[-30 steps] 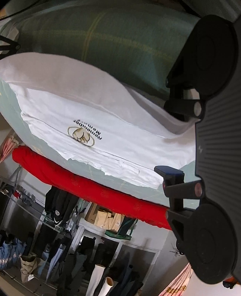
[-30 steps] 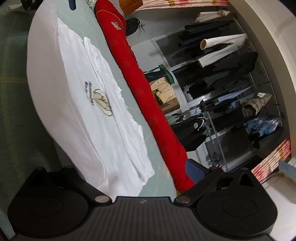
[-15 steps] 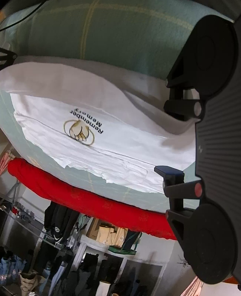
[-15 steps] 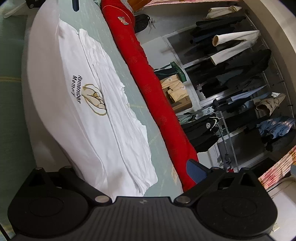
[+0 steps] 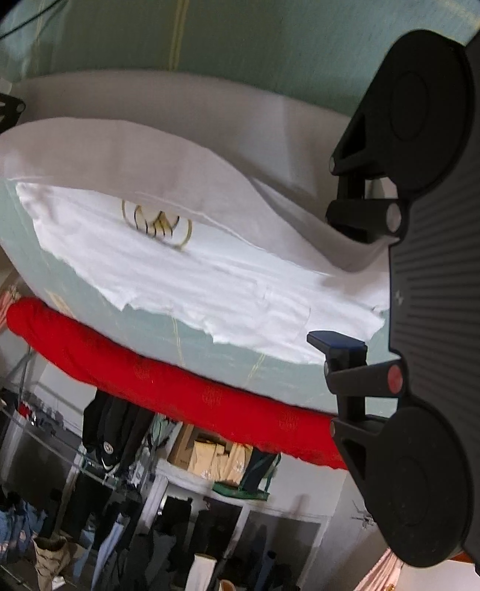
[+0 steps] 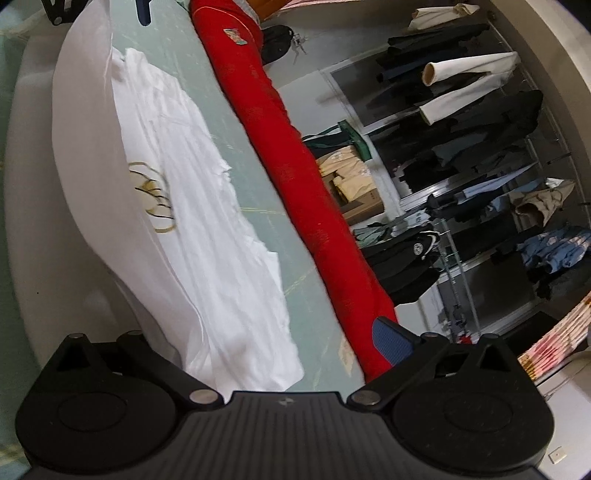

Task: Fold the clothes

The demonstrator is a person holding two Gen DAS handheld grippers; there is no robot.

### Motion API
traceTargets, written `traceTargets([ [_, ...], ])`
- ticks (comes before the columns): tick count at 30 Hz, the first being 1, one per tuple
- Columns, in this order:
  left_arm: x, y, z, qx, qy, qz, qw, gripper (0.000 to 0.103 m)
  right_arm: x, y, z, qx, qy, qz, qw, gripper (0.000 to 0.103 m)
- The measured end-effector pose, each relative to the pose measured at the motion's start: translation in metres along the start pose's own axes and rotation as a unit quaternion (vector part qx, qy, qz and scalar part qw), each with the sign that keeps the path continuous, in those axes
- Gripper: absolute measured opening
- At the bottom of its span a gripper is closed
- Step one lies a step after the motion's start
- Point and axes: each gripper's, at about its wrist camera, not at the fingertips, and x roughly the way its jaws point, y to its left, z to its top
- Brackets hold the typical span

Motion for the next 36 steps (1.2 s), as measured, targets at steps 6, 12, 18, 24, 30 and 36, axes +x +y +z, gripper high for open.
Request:
traceTargets([
  [6, 0.026, 0.014, 0.011, -0.013, 0.005, 0.030, 0.9995, 0.041, 0.024, -0.007, 0.001, -0.009, -0.008, -0.034, 0.999, 0.103],
  [12, 0.056, 0.028, 0.020, -0.024, 0.005, 0.044, 0.9987, 0.041, 0.057, -0.014, 0.001, -0.016, -0.011, -0.053, 0.998, 0.103],
  [18, 0.086, 0.039, 0.024, -0.027, 0.008, 0.050, 0.9983, 0.042, 0.095, -0.022, 0.003, -0.011, -0.012, -0.060, 0.998, 0.103],
  [24, 0.119, 0.053, 0.026, -0.044, 0.014, 0.043, 0.9980, 0.042, 0.128, -0.031, 0.005, 0.003, -0.012, -0.057, 0.998, 0.103],
  [30, 0.138, 0.054, 0.025, -0.048, 0.025, 0.021, 0.9983, 0.044, 0.168, -0.034, 0.001, 0.034, 0.014, 0.014, 0.999, 0.103],
  [36, 0.142, 0.052, 0.022, -0.043, 0.037, -0.015, 0.9983, 0.052, 0.187, -0.057, -0.012, 0.130, 0.047, 0.147, 0.979, 0.103],
])
